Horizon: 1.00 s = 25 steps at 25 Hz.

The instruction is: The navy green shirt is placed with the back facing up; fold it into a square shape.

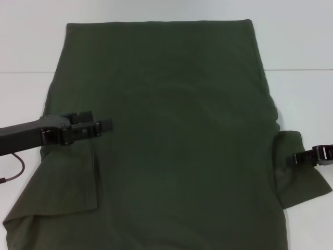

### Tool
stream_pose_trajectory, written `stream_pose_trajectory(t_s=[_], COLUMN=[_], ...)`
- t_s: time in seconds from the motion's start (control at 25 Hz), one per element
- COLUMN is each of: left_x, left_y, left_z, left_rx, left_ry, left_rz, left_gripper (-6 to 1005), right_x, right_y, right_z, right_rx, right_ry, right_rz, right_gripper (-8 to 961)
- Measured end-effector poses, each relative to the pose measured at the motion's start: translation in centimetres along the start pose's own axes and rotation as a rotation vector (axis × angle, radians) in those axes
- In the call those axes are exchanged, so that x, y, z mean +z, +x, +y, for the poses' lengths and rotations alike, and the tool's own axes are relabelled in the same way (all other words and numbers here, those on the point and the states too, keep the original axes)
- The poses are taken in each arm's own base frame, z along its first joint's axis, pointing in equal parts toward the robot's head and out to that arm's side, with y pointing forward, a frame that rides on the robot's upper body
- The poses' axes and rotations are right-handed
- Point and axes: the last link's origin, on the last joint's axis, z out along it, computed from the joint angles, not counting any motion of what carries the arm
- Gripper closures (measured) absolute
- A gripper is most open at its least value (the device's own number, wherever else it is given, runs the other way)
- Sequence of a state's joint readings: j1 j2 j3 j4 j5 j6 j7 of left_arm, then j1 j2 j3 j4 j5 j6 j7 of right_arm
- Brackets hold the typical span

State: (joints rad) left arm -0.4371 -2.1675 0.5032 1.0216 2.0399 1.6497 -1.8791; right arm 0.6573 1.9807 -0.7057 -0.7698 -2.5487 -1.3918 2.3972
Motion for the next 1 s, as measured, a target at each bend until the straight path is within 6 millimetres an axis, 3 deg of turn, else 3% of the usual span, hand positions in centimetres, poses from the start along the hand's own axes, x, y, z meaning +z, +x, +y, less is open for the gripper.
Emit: stream_pose_trajectory(t_s=[0.12, 0.36, 0.56, 1.0], left_x=[0.0, -0.1, -0.2, -0.9], left_y=[0.0, 0.0, 0.0, -0.1], left_z=[0.0, 0.0, 0.0, 0.1], left_rx=[-0.001, -0.003, -0.009, -0.024], left_ry=[-0.001, -0.002, -0.001, -0.011], left_rz=[0.003, 0.005, 0.01, 0.039], left_gripper=[112, 112, 112, 112], right_x=[0.0, -0.1, -0.1, -0.3], right_y=[0.0, 0.1, 0.2, 0.3], right_z=[0.0, -0.1, -0.5, -1.9], right_rx=[0.003, 0.012, 0.015, 0.037], right_ry=[-0.002, -0.001, 0.012, 0.105], right_rz=[0.0, -0.002, -0.005, -0.015], right_gripper=[279, 494, 738, 943])
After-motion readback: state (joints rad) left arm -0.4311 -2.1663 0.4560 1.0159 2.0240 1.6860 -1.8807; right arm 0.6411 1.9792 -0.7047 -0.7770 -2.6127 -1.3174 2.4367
